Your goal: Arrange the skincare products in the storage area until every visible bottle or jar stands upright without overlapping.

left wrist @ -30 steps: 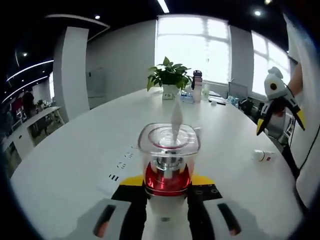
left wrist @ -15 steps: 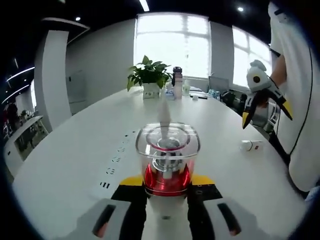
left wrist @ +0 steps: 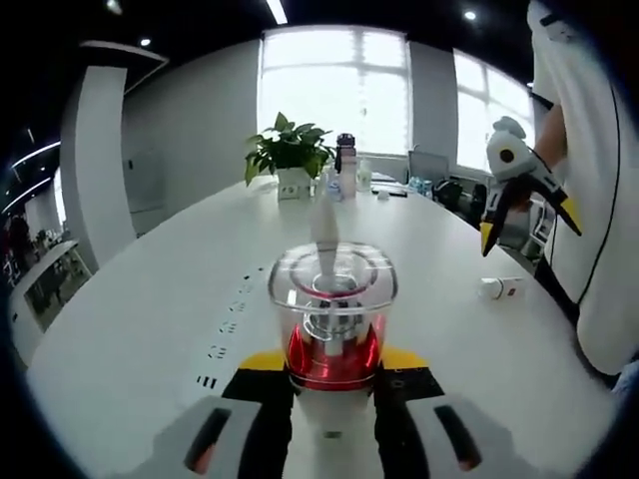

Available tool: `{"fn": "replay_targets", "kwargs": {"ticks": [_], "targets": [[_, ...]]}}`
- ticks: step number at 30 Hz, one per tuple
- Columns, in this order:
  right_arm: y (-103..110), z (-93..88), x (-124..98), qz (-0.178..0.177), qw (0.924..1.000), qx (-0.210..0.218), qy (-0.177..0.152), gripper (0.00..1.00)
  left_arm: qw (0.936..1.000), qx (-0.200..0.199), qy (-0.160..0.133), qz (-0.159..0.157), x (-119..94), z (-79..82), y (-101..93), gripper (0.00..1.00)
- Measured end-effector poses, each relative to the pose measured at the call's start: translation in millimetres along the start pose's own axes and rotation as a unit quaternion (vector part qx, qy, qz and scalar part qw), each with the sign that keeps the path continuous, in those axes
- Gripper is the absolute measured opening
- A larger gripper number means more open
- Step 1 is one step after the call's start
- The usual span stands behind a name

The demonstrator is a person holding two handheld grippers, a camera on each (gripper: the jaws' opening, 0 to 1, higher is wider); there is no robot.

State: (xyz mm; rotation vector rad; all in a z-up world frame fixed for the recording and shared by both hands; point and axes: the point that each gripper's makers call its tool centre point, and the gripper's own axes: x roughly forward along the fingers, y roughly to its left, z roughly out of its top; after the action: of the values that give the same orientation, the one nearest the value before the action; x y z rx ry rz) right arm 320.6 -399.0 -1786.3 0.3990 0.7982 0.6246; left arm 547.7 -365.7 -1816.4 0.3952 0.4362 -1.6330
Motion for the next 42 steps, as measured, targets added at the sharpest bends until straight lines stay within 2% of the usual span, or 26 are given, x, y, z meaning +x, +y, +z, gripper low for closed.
{"fn": "replay_targets", "kwargs": {"ticks": [10,27,37,40,41,42], "targets": [[-2.5,0.0,0.6,-0.002,1.0000,0.001,0.002,0.91,1.0000,0.000,-0.009,-0.003,6.4,4.5,0.3,0.30],[-7.7,0.9,-2.7,-0.005,0.9999,0.012,-0.006,0.91,0.9997,0.006,-0.023,-0.005,29.1,20.2,-0.4,0.30],[-8.4,0.2,-2.4,-0.005,0.9999,0.014,-0.005,0.91,0.9996,0.001,-0.026,-0.005,30.4,21.8,-0.8,0.31],[-7.6,1.1,-2.0,-0.004,0.9999,0.013,-0.007,0.91,0.9996,-0.017,-0.023,-0.002,30.5,20.7,-1.3,0.31],[-7.1,1.3,-1.9,-0.004,0.9999,0.012,-0.007,0.91,0.9997,-0.023,-0.009,0.002,30.8,15.5,-1.1,0.32],[-6.8,1.2,-2.0,-0.004,0.9999,0.012,-0.006,0.91,0.9990,-0.025,0.035,0.008,30.5,-2.7,-2.0,0.37]]}}
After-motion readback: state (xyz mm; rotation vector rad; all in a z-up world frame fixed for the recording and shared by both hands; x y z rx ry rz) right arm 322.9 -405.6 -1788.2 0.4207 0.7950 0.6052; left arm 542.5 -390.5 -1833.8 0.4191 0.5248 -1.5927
